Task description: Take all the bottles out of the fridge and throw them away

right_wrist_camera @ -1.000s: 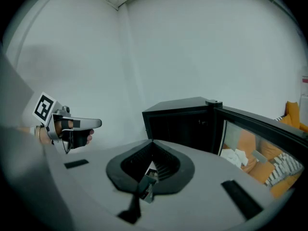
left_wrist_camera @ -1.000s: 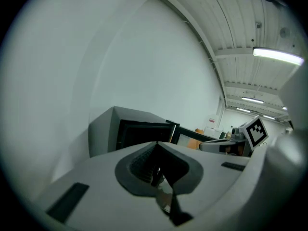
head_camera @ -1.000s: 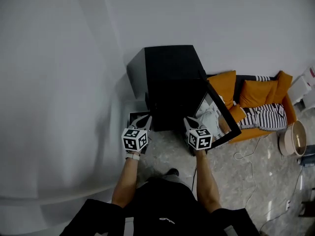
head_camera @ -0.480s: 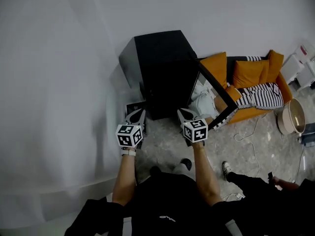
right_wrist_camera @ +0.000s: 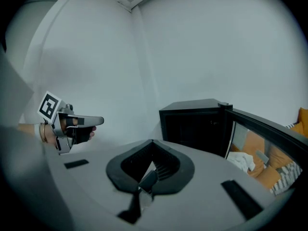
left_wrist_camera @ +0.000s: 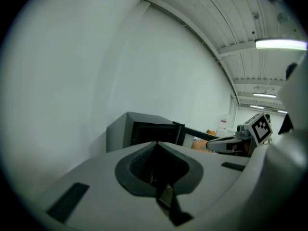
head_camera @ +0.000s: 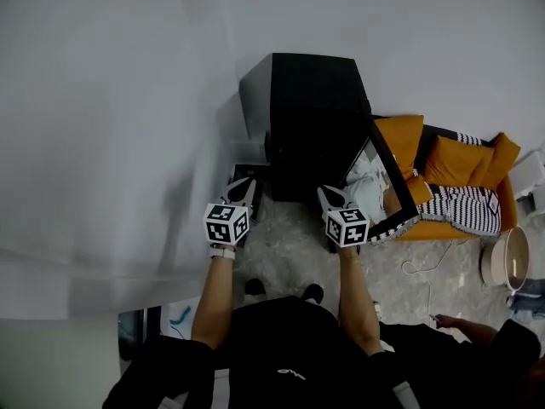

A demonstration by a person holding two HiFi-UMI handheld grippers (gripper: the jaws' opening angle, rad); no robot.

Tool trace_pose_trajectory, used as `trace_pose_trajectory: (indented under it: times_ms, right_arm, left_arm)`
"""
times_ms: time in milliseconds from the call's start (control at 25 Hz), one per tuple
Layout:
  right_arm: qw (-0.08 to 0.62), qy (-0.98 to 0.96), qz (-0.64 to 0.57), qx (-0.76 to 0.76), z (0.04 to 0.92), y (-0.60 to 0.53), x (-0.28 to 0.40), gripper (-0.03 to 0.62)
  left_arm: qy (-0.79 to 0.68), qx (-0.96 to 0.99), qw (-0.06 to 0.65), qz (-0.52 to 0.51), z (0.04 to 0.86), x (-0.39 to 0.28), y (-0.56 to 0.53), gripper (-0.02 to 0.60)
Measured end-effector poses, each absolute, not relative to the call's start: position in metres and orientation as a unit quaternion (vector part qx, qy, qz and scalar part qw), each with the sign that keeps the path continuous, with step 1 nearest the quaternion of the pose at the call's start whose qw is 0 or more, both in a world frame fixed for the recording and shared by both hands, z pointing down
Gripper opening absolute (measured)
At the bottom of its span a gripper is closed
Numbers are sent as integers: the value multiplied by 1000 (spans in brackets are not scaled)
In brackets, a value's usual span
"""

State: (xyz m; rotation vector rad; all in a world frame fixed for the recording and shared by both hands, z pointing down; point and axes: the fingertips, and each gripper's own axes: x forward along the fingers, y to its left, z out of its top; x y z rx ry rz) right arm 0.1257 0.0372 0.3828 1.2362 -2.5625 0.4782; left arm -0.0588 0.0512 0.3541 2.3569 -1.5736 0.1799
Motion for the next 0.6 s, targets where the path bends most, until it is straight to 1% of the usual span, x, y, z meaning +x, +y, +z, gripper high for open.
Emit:
trace_pose_trajectory:
  times_ms: [600]
  right_arm:
    - [132,-902,158,380,381,35,142,8]
  left_arm:
    - [-597,786,146,65,349,-50,69,0]
